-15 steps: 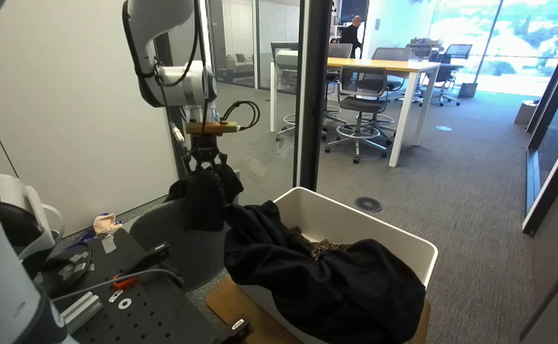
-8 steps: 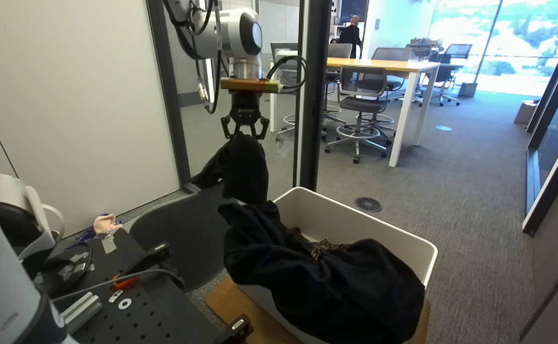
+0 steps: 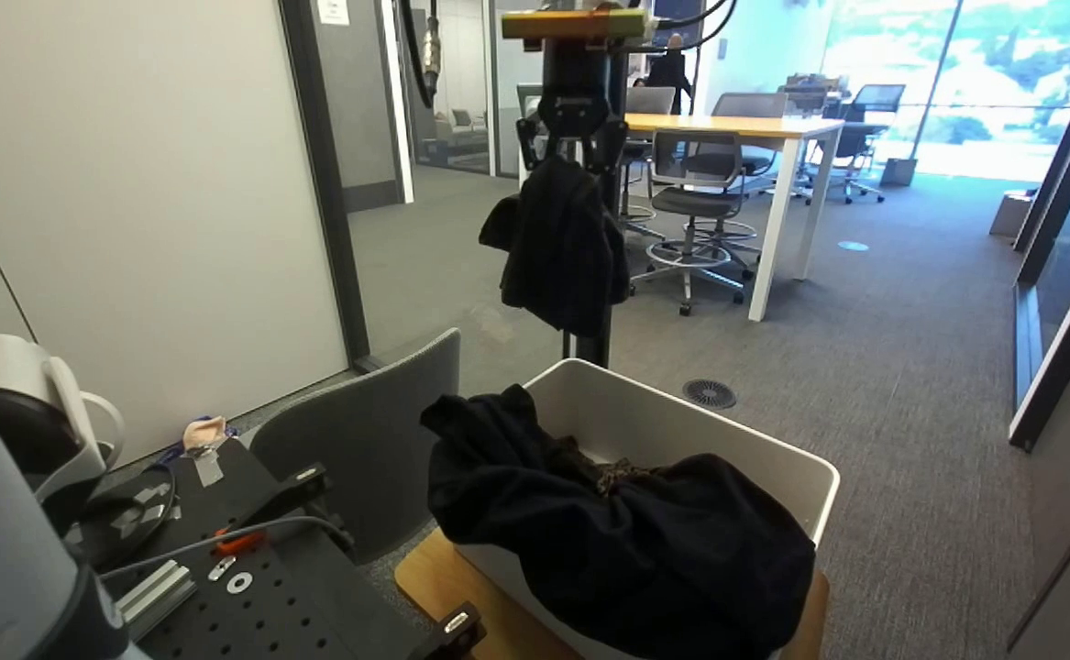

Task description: Move a cloth from the head rest and put the cloth in the box

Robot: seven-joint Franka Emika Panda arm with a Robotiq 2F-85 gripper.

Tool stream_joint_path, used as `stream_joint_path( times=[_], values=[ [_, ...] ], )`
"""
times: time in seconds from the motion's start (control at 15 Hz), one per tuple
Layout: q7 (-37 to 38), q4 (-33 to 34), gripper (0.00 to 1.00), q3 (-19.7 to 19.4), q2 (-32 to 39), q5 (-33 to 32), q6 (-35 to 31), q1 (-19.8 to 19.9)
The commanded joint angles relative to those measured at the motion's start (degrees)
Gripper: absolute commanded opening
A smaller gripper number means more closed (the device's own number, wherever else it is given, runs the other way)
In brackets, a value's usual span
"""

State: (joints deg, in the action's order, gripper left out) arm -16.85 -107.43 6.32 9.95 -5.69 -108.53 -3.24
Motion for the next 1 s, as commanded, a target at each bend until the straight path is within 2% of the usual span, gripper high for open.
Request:
stream_joint_path(
  times=[0.0, 0.4, 0.93],
  values=[
    [0.40, -2.41, 0.13, -3.80, -5.06, 2.47, 2.19, 3.53],
    [-1.98, -6.17, 0.13, -8.06, -1.20, 7.77, 1.59, 7.73],
    [-1.68, -2.89, 0.13, -7.47, 12.15, 13.04, -0.54, 9.53]
  ],
)
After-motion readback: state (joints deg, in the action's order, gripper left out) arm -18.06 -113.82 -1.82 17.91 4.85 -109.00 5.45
